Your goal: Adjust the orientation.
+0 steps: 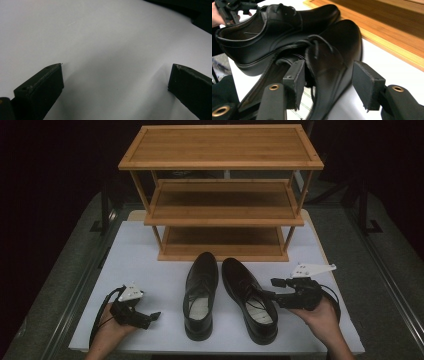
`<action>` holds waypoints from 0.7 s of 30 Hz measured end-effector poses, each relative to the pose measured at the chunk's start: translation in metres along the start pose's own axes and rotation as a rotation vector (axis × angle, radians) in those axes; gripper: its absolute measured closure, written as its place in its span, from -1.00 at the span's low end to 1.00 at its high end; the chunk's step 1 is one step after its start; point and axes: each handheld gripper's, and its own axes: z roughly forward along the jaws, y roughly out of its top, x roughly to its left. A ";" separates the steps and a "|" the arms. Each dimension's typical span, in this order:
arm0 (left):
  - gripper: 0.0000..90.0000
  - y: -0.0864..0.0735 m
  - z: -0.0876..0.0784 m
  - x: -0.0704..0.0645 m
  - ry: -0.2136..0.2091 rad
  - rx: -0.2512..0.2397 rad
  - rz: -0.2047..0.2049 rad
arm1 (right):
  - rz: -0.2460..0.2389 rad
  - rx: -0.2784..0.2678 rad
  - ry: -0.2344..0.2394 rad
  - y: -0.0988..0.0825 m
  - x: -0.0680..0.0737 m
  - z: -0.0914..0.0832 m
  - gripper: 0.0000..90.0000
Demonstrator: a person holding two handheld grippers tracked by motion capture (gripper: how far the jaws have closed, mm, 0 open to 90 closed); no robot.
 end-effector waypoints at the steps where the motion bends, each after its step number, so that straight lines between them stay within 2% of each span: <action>1: -1.00 0.000 0.000 0.000 0.000 0.000 0.000 | -0.014 0.010 0.010 0.004 0.003 0.004 0.03; 9: -1.00 0.000 0.000 0.000 0.000 0.000 0.000 | -0.034 0.029 0.027 0.012 0.004 0.018 0.20; 14: -1.00 0.000 0.000 0.000 0.000 0.000 0.000 | -0.055 0.057 0.015 0.013 0.006 0.025 0.26; 18: -1.00 0.000 0.000 0.000 0.000 0.000 0.000 | -0.048 0.053 0.048 0.012 0.006 0.026 0.45; 21: -1.00 0.000 0.000 0.000 0.000 0.000 0.000 | -0.070 0.059 0.039 0.011 0.009 0.026 0.55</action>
